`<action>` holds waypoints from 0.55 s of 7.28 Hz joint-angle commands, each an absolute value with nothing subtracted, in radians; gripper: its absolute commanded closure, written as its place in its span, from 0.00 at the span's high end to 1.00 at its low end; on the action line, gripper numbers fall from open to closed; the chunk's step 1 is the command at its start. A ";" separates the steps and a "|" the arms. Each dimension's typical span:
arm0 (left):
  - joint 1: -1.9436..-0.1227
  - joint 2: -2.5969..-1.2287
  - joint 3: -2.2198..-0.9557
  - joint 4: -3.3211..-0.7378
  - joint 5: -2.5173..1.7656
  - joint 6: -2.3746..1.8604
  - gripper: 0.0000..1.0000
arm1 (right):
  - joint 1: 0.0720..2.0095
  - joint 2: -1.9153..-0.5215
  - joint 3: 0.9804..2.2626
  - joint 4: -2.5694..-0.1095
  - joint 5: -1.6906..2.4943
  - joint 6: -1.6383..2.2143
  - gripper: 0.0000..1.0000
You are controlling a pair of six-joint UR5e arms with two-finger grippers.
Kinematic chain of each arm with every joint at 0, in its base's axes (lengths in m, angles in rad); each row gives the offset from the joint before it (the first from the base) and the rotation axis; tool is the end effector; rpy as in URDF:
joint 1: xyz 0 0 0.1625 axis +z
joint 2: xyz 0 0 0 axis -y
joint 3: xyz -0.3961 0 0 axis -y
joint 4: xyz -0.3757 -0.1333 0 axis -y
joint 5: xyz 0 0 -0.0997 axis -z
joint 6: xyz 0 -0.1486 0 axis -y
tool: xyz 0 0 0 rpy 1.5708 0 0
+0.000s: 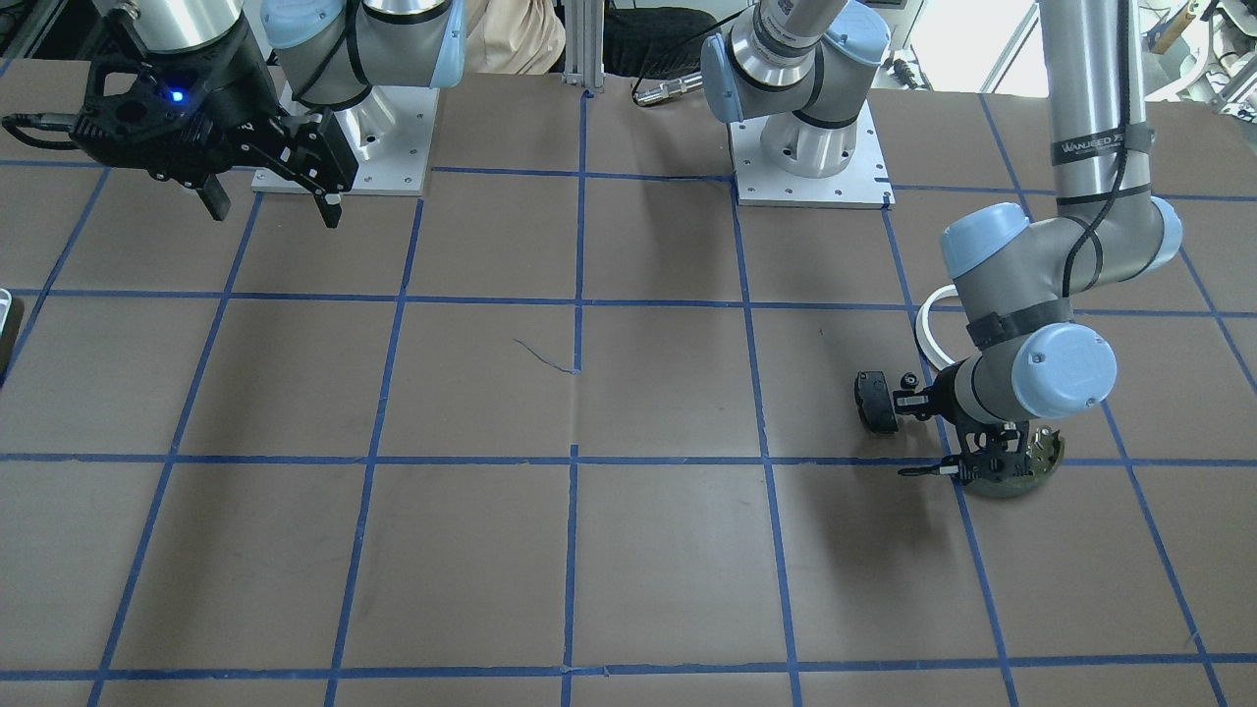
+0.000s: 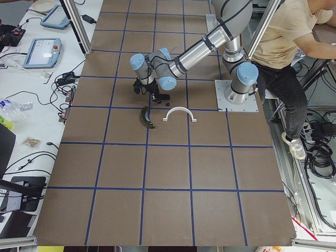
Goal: Place bearing gear from tray to pile
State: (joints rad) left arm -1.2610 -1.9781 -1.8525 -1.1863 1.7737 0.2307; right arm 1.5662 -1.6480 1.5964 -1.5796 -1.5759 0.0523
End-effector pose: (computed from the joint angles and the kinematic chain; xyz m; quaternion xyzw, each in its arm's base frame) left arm 0.0535 -0.5062 0.1186 -0.0235 0.9832 0.1721 0.0562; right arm 0.1305 -0.4537 0.4345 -0.0285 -0.9991 0.0303 0.0018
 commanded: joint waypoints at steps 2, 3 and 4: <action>-1.255 -1.982 -1.861 -1.180 1.785 0.253 0.65 | 1.566 -1.647 1.597 -1.578 -1.575 0.054 1.00; -1.255 -1.982 -1.861 -1.178 1.787 0.255 1.00 | 1.566 -1.649 1.595 -1.578 -1.569 0.055 1.00; -1.255 -1.976 -1.849 -1.177 1.786 0.271 1.00 | 1.566 -1.644 1.594 -1.588 -1.566 0.055 1.00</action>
State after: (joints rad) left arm -1.2551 -1.9804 -1.8572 -1.1783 1.7849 0.2567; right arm 1.5662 -1.6473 1.5954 -1.5806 -1.5705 0.0546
